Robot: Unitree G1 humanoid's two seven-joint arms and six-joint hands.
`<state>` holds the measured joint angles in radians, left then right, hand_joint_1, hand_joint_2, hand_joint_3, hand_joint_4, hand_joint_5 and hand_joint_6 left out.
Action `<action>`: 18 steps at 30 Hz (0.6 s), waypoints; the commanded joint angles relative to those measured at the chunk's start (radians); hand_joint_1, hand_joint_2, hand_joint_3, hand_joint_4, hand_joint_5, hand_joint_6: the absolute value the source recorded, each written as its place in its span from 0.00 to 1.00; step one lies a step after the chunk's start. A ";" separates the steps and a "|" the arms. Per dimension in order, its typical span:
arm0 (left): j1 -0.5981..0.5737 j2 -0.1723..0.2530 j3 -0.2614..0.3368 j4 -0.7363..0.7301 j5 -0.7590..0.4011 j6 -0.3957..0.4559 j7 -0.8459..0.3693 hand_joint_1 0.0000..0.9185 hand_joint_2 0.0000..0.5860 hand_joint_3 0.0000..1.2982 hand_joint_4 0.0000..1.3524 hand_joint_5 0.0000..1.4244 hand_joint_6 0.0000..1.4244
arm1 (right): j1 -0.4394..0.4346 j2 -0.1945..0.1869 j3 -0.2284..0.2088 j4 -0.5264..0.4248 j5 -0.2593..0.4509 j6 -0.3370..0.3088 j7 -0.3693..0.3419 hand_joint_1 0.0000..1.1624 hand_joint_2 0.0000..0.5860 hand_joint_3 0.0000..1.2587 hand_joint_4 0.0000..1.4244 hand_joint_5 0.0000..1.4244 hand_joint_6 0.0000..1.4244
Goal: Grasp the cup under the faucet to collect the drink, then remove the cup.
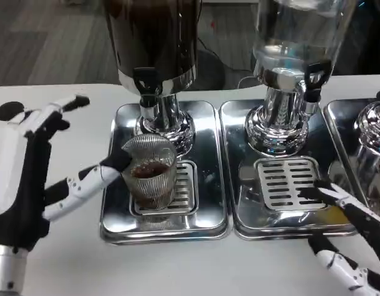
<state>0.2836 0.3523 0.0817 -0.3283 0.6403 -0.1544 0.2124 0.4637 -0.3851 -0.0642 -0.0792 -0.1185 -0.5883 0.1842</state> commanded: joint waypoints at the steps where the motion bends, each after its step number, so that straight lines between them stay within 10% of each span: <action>1: 0.050 0.019 0.017 -0.009 -0.005 -0.024 -0.015 0.00 0.06 0.26 0.22 0.27 0.12 | -0.065 -0.029 0.003 0.026 0.060 0.051 0.066 0.39 0.45 0.19 0.07 0.10 0.02; 18: 0.295 -0.013 0.039 -0.051 0.034 -0.124 0.029 0.00 0.07 0.29 0.23 0.27 0.13 | -0.280 0.008 0.105 0.013 0.097 0.224 0.182 0.53 0.28 0.16 0.08 0.12 0.11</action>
<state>0.5501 0.3440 0.1049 -0.3644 0.6458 -0.2673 0.2147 0.2058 -0.3891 0.0250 -0.0703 -0.0319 -0.3863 0.3547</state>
